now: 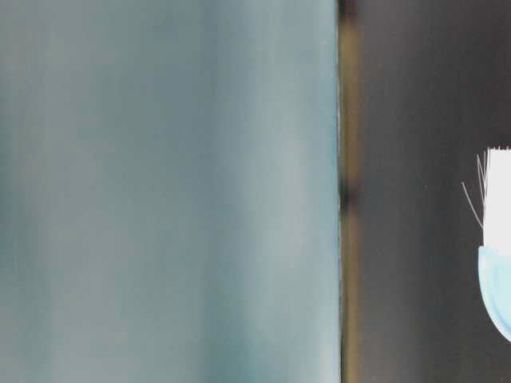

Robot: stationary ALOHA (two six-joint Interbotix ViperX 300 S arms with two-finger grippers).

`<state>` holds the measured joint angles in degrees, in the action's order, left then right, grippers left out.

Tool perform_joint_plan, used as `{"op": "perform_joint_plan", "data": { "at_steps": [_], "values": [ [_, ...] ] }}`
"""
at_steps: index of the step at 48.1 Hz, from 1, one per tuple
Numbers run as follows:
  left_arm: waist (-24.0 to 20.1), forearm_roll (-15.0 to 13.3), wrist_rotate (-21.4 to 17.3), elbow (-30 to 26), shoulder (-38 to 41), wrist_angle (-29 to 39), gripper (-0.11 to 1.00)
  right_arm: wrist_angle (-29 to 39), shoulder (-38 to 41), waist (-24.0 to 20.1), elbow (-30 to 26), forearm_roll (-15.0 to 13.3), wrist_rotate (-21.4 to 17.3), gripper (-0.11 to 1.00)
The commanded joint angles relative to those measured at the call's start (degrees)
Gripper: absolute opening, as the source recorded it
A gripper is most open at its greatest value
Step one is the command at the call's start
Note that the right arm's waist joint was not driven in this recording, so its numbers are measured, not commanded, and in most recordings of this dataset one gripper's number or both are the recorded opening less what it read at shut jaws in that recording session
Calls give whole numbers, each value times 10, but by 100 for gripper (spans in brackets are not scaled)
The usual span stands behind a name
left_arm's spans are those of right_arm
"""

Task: Hold the dustpan with a person, while the left arm uses a hand brush to gather the screws into the dustpan.
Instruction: 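Move the left gripper toward the blue hand brush handle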

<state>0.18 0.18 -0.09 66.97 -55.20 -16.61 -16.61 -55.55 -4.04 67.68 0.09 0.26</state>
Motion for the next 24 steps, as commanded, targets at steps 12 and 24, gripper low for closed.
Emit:
{"op": "perform_joint_plan", "data": {
  "at_steps": [12, 24],
  "values": [
    [55, 25, 24, -30, 141, 171, 0, 83, -27, 0, 11, 1, 1, -1],
    [49, 25, 27, -40, 256, 159, 0, 152, -63, 0, 27, 1, -5, -1]
  ]
}}
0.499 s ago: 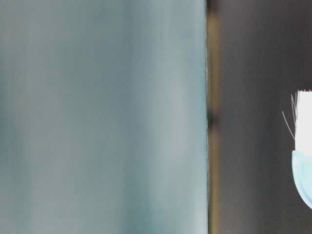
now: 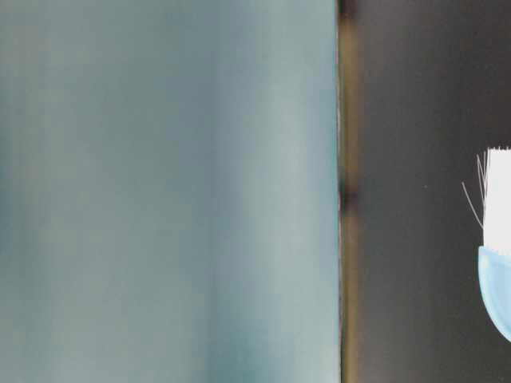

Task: Hold the dustpan with a person, while the left arm uses a hand brush to gather the screws into the dustpan.
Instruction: 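Move the left gripper toward the blue hand brush handle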

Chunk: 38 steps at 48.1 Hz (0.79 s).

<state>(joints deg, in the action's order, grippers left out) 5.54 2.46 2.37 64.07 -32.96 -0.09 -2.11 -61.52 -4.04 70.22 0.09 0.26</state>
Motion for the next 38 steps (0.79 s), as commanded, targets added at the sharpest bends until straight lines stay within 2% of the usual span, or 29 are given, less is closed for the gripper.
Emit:
{"op": "perform_joint_plan", "data": {
  "at_steps": [1, 6, 8, 11, 18, 23, 30, 38],
  "values": [
    [-5, 2, 3, -11, 42, -6, 0, 9, -6, 0, 4, 1, -5, -1],
    [-5, 2, 3, -12, 81, -18, 2, 12, -13, 0, 7, 1, -5, -1],
    [-5, 2, 3, -11, 98, -40, 7, 13, -15, 0, 9, 1, -5, -1],
    [-7, 2, 3, -4, 116, -82, 22, 13, -18, 0, 9, 1, -5, -1],
    [-16, 2, 4, 29, 158, -208, 66, 14, -21, 0, 9, 1, -5, -1],
    [-30, 2, 4, 53, 200, -277, 87, 15, -21, 0, 11, 2, -5, -1],
    [-55, 2, 4, 58, 250, -340, 83, 15, -21, 0, 13, 4, -5, -1],
    [-51, 1, 4, 45, 301, -355, 85, 16, -22, 0, 17, 4, -5, -1]
  ]
}}
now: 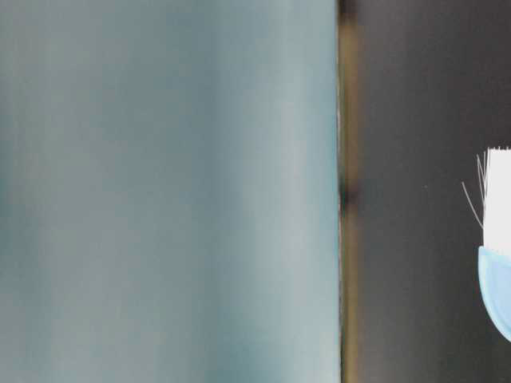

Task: Hold the dustpan with a person, while the left arm uses a hand brush to gather the screws into the dustpan.
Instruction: 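Move the left gripper toward the blue hand brush handle, then close the left gripper on the blue brush handle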

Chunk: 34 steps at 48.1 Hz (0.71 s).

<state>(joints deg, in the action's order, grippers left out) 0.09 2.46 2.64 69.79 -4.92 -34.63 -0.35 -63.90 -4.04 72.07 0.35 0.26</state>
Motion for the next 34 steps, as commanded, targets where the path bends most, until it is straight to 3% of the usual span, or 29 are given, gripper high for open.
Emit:
{"op": "perform_joint_plan", "data": {
  "at_steps": [1, 24, 34],
  "values": [
    [4, 2, 1, -15, 26, -10, 85, -2, 2, 0, -2, 1, -5, -1],
    [14, 2, 1, -78, 143, -7, 85, -1, 1, -1, 2, 2, -5, -1],
    [15, 2, 1, -80, 161, -4, 83, -1, 0, 0, 3, 2, -5, -1]
  ]
}}
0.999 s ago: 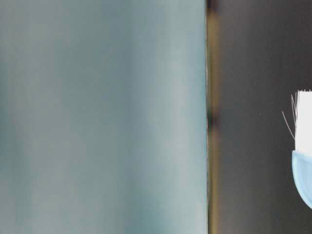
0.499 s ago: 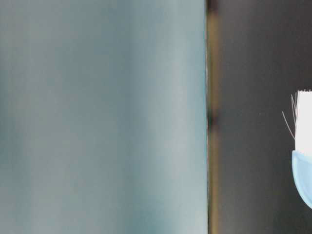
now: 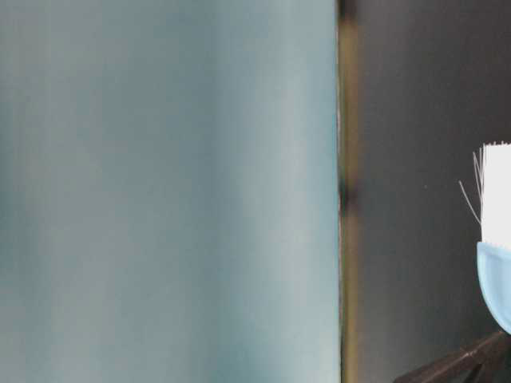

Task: Hold the dustpan with a person, while the left arm uses a hand brush to gather the screws into the dustpan.
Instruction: 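Close the left gripper on the blue brush handle, then lift the brush and swing it over behind the screws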

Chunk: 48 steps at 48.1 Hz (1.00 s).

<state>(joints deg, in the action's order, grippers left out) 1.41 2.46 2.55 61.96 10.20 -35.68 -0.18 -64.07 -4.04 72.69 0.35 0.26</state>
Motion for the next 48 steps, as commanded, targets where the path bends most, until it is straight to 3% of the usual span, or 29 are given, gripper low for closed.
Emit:
{"op": "perform_joint_plan", "data": {
  "at_steps": [1, 6, 15, 24, 40, 48],
  "values": [
    [2, 1, 2, -2, 10, 8, 83, -3, 1, 0, -2, 2, -5, -1],
    [2, 2, 1, -1, 9, 27, 74, 1, -2, 0, -2, 2, -4, -1],
    [7, 2, -4, -5, 1, 54, 30, 36, -12, 0, -2, 2, 4, -1],
    [6, 2, -11, -26, -53, 124, 31, 130, -28, 0, 11, 2, -4, -1],
    [4, 2, -48, -142, -203, 468, 31, 183, -68, 0, 35, -4, 11, -1],
    [4, 2, -68, -181, -238, 541, 31, 183, -74, 0, 36, -4, 11, -1]
  ]
}}
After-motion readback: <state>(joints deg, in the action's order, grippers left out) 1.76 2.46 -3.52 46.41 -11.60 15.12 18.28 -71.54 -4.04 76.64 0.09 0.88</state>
